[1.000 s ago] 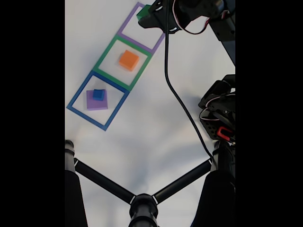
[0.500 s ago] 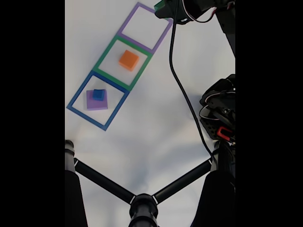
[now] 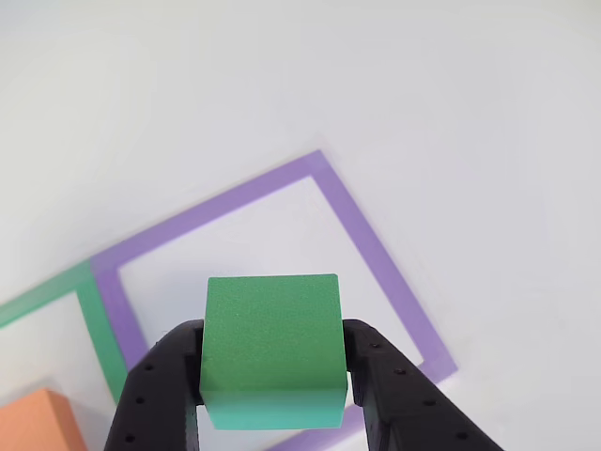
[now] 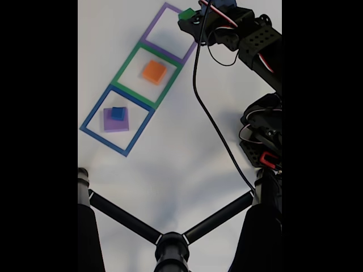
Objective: Tower of hanoi
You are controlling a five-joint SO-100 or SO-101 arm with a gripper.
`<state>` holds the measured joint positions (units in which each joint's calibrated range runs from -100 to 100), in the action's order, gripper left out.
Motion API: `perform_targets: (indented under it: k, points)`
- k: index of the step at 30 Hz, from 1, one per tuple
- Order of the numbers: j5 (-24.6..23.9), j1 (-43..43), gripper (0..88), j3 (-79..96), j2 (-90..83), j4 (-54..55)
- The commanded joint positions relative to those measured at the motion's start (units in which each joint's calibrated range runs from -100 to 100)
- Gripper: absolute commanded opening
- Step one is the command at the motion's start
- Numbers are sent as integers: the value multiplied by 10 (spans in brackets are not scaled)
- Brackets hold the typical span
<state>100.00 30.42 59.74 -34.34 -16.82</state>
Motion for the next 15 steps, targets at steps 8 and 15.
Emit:
perform_targets:
  k: [8,15]
  points:
    - [0,13,53,76,170,371]
    - [0,3,52,77,296,526]
